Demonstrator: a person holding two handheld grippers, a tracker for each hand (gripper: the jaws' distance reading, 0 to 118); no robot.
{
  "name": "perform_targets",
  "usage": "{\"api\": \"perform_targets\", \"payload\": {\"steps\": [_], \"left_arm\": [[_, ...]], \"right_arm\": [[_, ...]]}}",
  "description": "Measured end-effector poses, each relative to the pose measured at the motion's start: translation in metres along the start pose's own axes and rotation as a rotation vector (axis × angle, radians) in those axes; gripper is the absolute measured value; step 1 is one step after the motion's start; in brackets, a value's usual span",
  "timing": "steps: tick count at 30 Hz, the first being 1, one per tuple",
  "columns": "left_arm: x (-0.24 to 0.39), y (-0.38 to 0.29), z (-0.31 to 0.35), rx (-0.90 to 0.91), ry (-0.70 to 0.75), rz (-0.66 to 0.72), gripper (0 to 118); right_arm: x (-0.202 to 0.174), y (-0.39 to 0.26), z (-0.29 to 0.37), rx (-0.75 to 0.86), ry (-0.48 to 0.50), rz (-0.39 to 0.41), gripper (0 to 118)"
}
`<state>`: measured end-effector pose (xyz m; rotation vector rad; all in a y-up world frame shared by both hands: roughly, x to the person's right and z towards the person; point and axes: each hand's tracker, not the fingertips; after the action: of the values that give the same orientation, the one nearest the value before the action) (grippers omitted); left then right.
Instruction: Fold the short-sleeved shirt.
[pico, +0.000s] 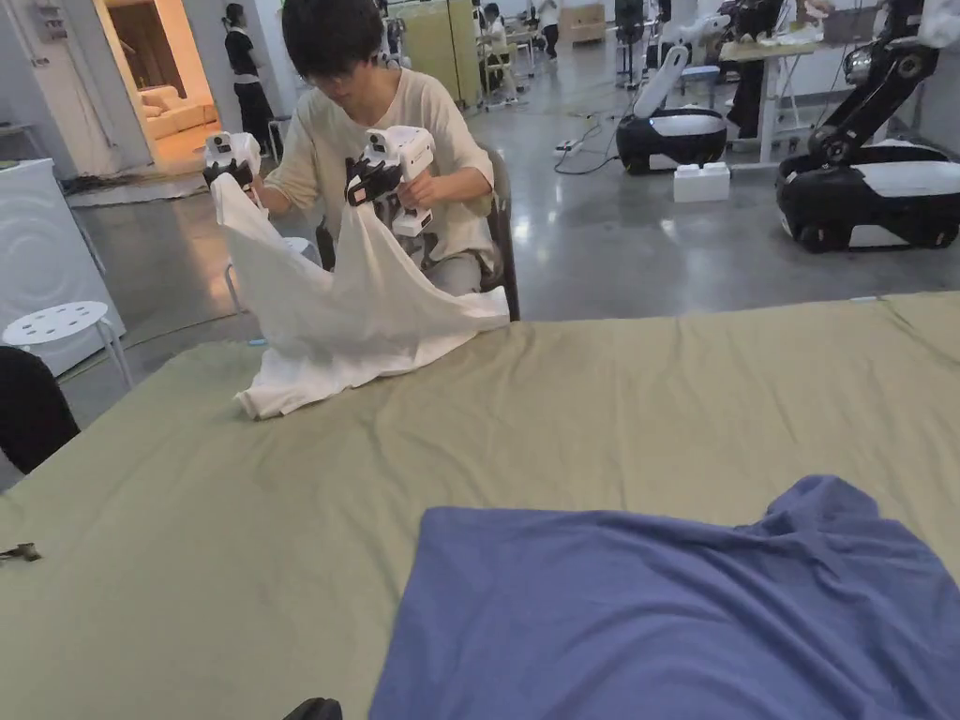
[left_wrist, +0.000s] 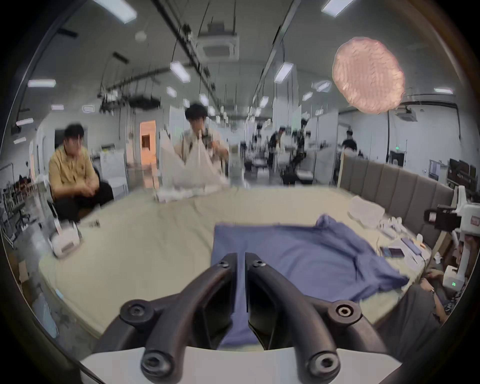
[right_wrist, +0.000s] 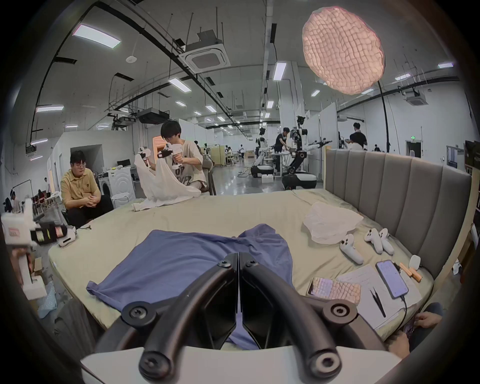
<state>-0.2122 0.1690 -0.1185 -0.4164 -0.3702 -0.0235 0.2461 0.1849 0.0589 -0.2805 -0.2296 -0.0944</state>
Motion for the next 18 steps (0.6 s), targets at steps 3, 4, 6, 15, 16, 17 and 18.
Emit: {"api": "perform_targets", "payload": {"steps": [3, 4, 6, 15, 16, 17, 18], "left_arm": [[-0.021, -0.033, -0.036, -0.221, 0.015, -0.006, 62], [-0.027, -0.043, -0.046, -0.274, 0.014, -0.016, 64], [-0.032, -0.06, -0.065, -0.376, 0.014, 0.002, 64], [-0.046, -0.085, -0.123, -0.61, 0.008, 0.125, 54], [-0.046, -0.085, -0.126, -0.622, 0.013, 0.127, 51], [-0.045, -0.087, -0.127, -0.625, 0.009, 0.121, 47], [-0.044, -0.087, -0.127, -0.628, 0.008, 0.115, 44]], "right_arm": [[0.002, -0.006, -0.001, -0.025, 0.001, -0.02, 0], [0.003, -0.007, -0.002, -0.035, 0.001, -0.029, 0], [0.005, -0.01, -0.002, -0.045, -0.004, -0.034, 0], [0.02, -0.018, 0.004, -0.097, -0.053, -0.041, 0], [0.023, -0.02, 0.004, -0.106, -0.063, -0.047, 0], [0.026, -0.022, 0.004, -0.117, -0.075, -0.053, 0], [0.029, -0.024, 0.005, -0.13, -0.091, -0.059, 0]]}}
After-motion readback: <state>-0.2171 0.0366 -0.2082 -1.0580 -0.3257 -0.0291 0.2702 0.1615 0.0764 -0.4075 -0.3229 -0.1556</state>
